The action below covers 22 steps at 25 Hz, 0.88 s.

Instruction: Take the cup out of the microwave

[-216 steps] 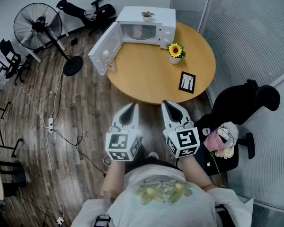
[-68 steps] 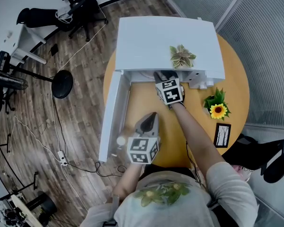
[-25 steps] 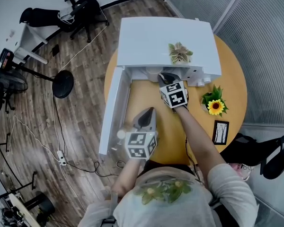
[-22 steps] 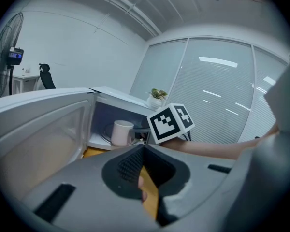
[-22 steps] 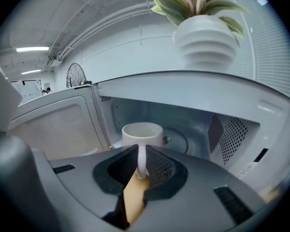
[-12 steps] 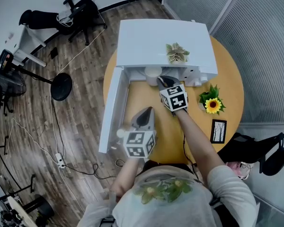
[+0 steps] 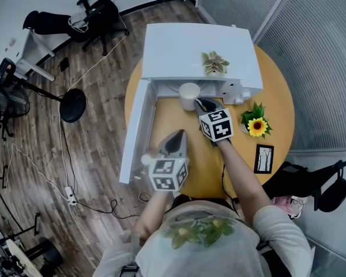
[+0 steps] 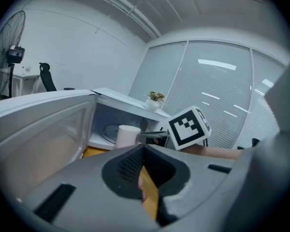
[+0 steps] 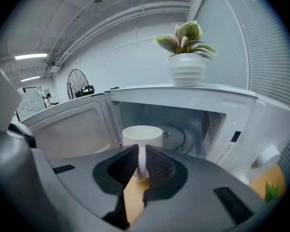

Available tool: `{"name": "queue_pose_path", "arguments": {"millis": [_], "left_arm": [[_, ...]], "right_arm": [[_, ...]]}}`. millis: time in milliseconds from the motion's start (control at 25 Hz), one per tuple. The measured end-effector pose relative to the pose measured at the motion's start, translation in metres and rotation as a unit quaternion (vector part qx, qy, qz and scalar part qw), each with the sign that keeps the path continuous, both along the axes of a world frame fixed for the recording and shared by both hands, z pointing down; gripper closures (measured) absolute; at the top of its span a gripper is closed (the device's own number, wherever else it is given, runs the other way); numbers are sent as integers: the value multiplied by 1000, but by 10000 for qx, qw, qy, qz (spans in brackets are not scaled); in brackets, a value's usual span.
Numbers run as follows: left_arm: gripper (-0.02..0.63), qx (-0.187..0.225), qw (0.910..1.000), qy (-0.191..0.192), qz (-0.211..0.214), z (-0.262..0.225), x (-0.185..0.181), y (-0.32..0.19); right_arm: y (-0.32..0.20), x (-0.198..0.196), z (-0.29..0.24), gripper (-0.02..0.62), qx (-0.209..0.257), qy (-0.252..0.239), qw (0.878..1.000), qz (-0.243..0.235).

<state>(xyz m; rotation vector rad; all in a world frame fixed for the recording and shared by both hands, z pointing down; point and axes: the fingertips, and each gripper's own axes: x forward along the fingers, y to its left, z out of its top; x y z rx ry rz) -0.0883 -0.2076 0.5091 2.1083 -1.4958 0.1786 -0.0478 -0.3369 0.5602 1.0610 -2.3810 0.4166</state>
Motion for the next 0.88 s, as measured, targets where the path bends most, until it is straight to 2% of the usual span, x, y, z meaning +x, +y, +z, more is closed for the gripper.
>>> {"name": "queue_pose_path", "arguments": {"millis": [440,880], "left_arm": [[602,-58,10000,22,10,0,-2,8],[601,-84,9999,12,58,1,3,17]], "right_arm": [[34,21,1,535,-81,58,9999,-74],[70,33,-18,535,46,-143,9998,-136]]}}
